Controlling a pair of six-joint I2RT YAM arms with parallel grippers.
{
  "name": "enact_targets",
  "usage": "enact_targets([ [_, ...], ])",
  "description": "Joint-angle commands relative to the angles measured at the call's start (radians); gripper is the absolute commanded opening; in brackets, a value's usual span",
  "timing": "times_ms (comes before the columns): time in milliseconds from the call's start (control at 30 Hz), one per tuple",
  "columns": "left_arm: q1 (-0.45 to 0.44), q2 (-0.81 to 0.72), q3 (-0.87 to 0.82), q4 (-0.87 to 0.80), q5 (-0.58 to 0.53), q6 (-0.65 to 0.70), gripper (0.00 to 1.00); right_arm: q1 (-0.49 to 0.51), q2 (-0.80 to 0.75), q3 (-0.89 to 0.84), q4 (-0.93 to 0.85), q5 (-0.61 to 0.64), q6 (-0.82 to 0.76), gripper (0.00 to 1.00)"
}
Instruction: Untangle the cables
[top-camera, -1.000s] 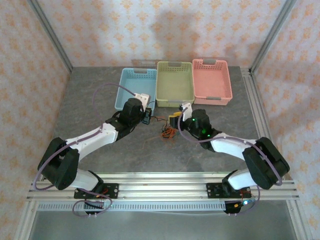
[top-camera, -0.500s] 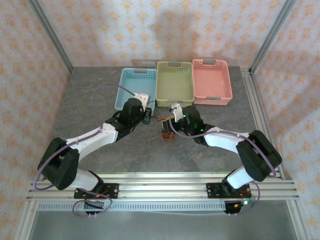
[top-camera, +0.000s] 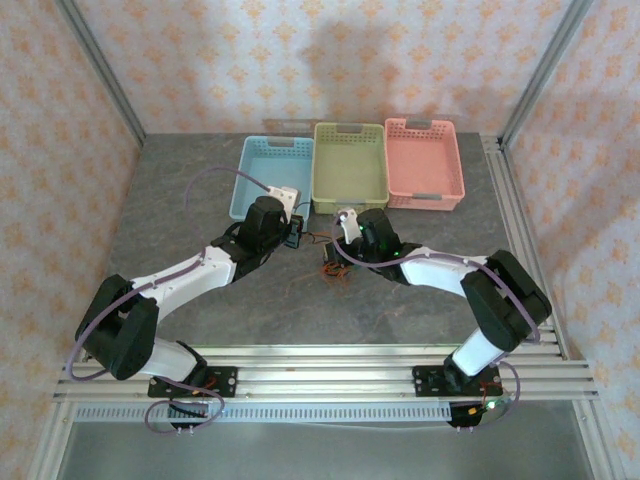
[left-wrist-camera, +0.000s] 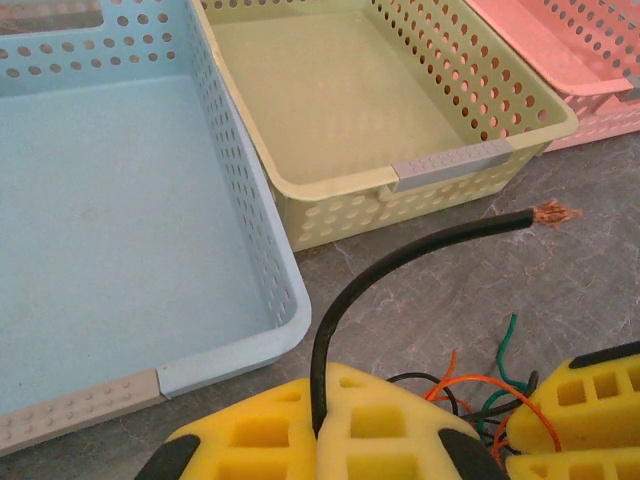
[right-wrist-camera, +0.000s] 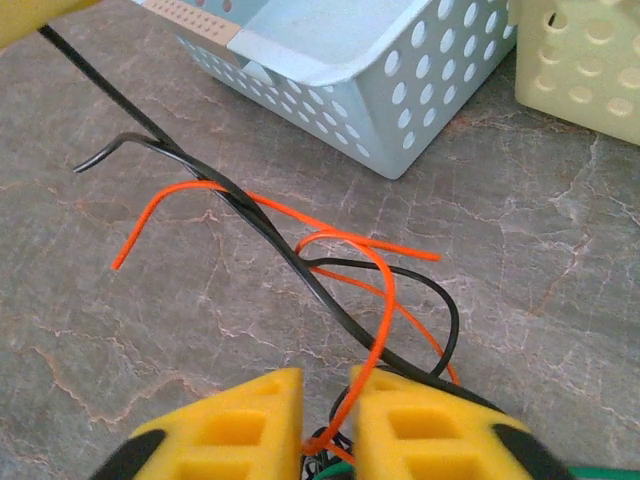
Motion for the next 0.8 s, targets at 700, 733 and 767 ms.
enact_targets([
  [700, 0.006, -0.049, -0.029, 0.045, -0.102, -0.020, 0.00, -0.014, -0.035, 0.043, -0.216, 0.589, 0.022, 0.00],
  [733, 0.005, -0.051, -0.029, 0.045, -0.103, -0.020, 0.00, -0.017, -0.036, 0.042, -0.220, 0.610, 0.030, 0.00],
  [767, 0.006, -0.052, -0.030, 0.047, -0.105, -0.020, 0.00, -0.021, -0.036, 0.041, -0.221, 0.625, 0.038, 0.00],
])
